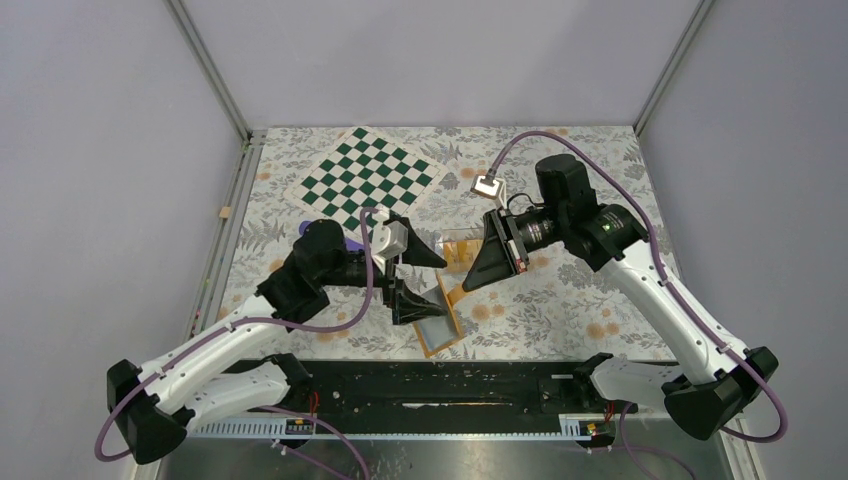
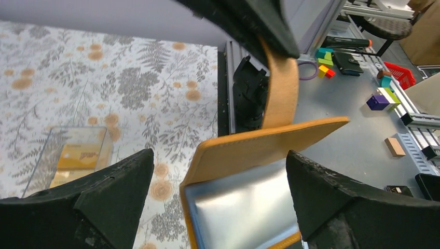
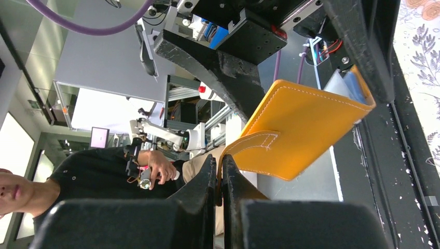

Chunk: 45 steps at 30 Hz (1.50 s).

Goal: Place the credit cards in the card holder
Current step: Open the card holder at the center of the board.

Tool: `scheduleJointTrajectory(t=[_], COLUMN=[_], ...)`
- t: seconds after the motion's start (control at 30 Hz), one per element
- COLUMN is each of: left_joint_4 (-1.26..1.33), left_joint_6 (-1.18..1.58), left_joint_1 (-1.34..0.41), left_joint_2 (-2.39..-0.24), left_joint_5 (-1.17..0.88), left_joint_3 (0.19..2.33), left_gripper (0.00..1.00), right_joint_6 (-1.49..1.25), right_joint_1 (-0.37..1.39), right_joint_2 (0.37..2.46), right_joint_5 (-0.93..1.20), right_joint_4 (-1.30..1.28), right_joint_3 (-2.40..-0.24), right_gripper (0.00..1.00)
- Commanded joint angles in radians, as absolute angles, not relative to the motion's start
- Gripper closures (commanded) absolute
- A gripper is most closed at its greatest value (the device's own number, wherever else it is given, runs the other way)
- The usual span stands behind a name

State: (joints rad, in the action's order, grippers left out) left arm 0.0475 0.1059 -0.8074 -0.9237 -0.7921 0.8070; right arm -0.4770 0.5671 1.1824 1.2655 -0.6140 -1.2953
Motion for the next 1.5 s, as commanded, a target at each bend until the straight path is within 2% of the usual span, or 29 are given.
scheduleJointTrajectory(t=[0.0, 0.1, 0.17, 0.23, 0.4, 0.57, 0.77, 0.87, 0.9, 1.0, 1.1, 1.2, 1.47], left_joint_4=[0.212, 0.256, 0.264, 0.249, 0.156, 0.107, 0.081, 0.066, 0.049, 0.005, 0.002, 0.002, -0.019], left_joint_6=[0.13, 0.156, 0.162, 0.163, 0.143, 0.131, 0.147, 0.173, 0.179, 0.205, 0.237, 0.266, 0.282], left_joint_1=[-0.832, -0.853, -0.863, -0.866, -0.866, -0.867, -0.866, -0.865, -0.864, -0.855, -0.833, -0.816, -0.791], left_joint_2=[-0.929, -0.938, -0.941, -0.944, -0.932, -0.899, -0.84, -0.813, -0.803, -0.786, -0.77, -0.759, -0.768], left_joint_5=[-0.848, -0.851, -0.851, -0.846, -0.828, -0.787, -0.703, -0.639, -0.616, -0.564, -0.577, -0.597, -0.673], left_joint_3=[0.849, 0.841, 0.838, 0.841, 0.848, 0.844, 0.828, 0.815, 0.815, 0.811, 0.801, 0.797, 0.806], left_gripper=[0.03, 0.07, 0.16, 0.29, 0.72, 0.99, 1.0, 1.0, 1.0, 1.0, 1.0, 1.0, 1.0], right_joint_6=[-0.527, -0.544, -0.548, -0.548, -0.549, -0.548, -0.528, -0.482, -0.469, -0.418, -0.371, -0.338, -0.308], right_joint_1=[0.57, 0.57, 0.57, 0.57, 0.571, 0.569, 0.568, 0.569, 0.568, 0.569, 0.569, 0.569, 0.569], right_joint_2=[1.182, 1.187, 1.189, 1.191, 1.196, 1.197, 1.185, 1.181, 1.178, 1.161, 1.147, 1.14, 1.13], right_joint_5=[1.338, 1.344, 1.34, 1.329, 1.283, 1.219, 1.12, 1.068, 1.042, 0.981, 0.953, 0.971, 1.031], right_joint_4=[-0.536, -0.512, -0.504, -0.5, -0.496, -0.501, -0.52, -0.572, -0.583, -0.63, -0.659, -0.669, -0.664], right_joint_3=[-1.284, -1.274, -1.275, -1.278, -1.281, -1.281, -1.271, -1.278, -1.28, -1.288, -1.288, -1.279, -1.266], right_gripper=[1.0, 1.0, 1.0, 1.0, 1.0, 0.99, 0.95, 0.77, 0.62, 0.37, 0.23, 0.16, 0.1])
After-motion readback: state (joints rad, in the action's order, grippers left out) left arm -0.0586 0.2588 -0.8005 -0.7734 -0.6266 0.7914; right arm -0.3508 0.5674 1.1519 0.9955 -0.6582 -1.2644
